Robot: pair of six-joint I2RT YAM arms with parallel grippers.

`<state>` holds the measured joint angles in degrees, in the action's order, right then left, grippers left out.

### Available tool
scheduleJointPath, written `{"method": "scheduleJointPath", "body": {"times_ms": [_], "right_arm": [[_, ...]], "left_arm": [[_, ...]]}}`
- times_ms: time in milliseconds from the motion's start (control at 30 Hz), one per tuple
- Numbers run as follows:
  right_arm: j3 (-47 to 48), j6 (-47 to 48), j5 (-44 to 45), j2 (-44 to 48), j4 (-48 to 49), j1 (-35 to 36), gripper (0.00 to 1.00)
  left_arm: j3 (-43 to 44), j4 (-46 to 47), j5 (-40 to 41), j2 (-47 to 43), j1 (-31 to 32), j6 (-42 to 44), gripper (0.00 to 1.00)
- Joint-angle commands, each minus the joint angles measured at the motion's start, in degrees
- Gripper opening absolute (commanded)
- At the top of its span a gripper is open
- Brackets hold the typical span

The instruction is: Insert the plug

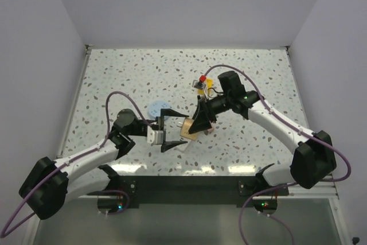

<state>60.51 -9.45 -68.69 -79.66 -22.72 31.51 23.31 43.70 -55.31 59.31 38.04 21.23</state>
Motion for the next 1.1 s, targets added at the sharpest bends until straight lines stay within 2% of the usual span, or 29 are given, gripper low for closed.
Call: {"method": "scheduleJointPath", "body": {"times_ms": [0, 200, 300, 367, 400, 433, 467, 500, 533, 600, 633, 667, 767, 933, 967, 1067], "right_arm": [[1.7, -1.7, -3.7, 0.1, 2.5, 0.3, 0.0], [1.7, -1.9, -3.3, -1.6, 2.3, 1.2, 0.0], [1.5, -2.1, -2.8, -1.6, 2.2, 1.2, 0.0], [1.5, -2.8, -1.8, -1.5, 2.9, 1.2, 0.0], [1.0, -3.3, -1.6, -1.3, 3.5, 1.2, 0.0], [0.8, -4.0, -1.5, -1.0, 4.4, 1.2, 0.0], [0.4, -5.6, -1.1, -0.9, 5.3, 1.2, 0.0], [-0.2, -6.4, -0.1, -0.4, 7.2, 1.2, 0.0], [-0.7, -7.3, 0.2, -0.1, 8.5, 1.2, 0.0], [-1.4, -9.7, 2.7, 0.5, 10.6, 1.2, 0.07], [-1.8, -10.3, 3.7, 1.3, 11.4, 1.1, 0.13], [-2.6, -12.0, 5.9, 1.9, 13.0, 1.0, 0.35], [-4.9, -16.1, 9.4, 5.6, 18.4, 0.2, 0.63], [-9.9, -19.7, 17.8, 10.5, 23.8, -1.5, 0.72], [-10.3, -19.8, 18.6, 10.9, 24.7, -1.5, 0.77], [-11.6, -20.9, 20.5, 10.9, 28.6, -1.7, 0.84]], "left_arm": [[2.7, -4.2, -2.2, 1.5, 1.1, 4.0, 0.96], [4.5, -5.1, -1.8, 3.9, 3.0, 4.8, 0.91], [4.6, -3.8, -0.8, 4.9, 4.2, 4.6, 0.81], [4.7, -2.7, -0.7, 5.5, 5.3, 4.3, 0.7], [4.8, -2.5, -0.4, 6.2, 5.7, 4.2, 0.63], [4.8, -2.5, -0.2, 6.6, 6.5, 4.3, 0.44], [4.7, -2.5, 0.2, 6.9, 7.0, 4.3, 0.33], [4.5, -2.5, 1.3, 7.3, 7.3, 4.3, 0.11], [4.2, -2.0, 2.1, 7.6, 7.5, 4.1, 0.02], [3.3, -0.7, 3.5, 8.2, 7.7, 3.2, 0.0], [2.9, 1.0, 3.9, 8.3, 7.7, 2.2, 0.0], [2.4, 2.2, 4.8, 8.1, 7.7, 1.4, 0.0], [-1.9, 11.0, 7.7, 7.5, 7.7, -2.9, 0.0], [-7.1, 22.0, 13.6, 6.2, 7.7, -7.0, 0.0], [-8.0, 23.7, 14.6, 6.7, 7.7, -7.5, 0.0], [-8.9, 30.1, 15.7, 7.7, 7.7, -9.3, 0.0]]}}
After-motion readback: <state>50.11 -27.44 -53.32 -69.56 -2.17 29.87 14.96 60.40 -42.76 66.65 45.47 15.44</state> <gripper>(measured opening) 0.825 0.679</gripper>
